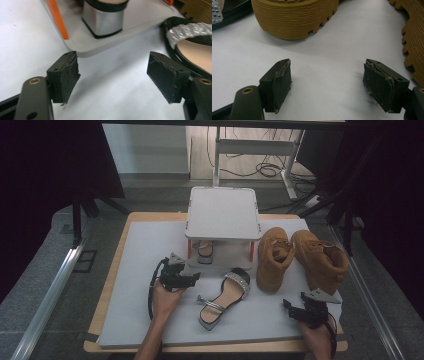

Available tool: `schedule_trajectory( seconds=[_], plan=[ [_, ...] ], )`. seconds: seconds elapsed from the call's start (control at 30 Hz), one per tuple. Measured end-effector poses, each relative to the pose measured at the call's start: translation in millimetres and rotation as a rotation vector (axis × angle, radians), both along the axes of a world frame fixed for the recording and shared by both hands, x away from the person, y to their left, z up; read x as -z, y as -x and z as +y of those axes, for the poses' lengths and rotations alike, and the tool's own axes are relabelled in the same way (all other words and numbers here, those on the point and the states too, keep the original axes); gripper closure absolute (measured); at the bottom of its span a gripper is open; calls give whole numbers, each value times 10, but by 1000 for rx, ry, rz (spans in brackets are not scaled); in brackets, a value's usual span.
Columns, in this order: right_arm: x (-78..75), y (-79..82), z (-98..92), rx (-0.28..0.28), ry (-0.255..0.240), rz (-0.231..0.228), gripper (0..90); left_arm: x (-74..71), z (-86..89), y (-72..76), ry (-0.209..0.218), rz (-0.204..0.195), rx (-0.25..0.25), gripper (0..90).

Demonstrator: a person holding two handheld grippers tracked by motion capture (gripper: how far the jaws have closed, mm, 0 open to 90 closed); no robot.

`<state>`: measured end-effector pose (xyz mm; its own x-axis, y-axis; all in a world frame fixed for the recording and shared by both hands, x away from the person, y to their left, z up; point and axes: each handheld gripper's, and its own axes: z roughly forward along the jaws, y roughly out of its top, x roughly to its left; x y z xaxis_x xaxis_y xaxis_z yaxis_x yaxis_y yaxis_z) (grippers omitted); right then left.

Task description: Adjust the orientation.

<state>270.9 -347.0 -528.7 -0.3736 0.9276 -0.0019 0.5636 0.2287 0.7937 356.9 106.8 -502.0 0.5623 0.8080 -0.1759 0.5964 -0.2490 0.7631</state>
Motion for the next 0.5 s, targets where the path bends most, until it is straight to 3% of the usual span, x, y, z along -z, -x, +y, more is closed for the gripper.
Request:
schedule_trajectory(
  seconds=[0.13,0.2,0.27,0.4,0.5],
  plan=[
    [0,0,0,0,0,0,225,-1,47,43,49,27,35,194],
    [0,0,0,0,0,0,225,-6,75,79,52,28,49,154],
    [0,0,0,0,0,0,225,-8,110,127,50,16,61,128],
    [0,0,0,0,0,0,225,6,191,192,101,2,99,114],
    [0,0,1,0,0,0,225,25,239,243,111,-6,111,112]
  ],
)
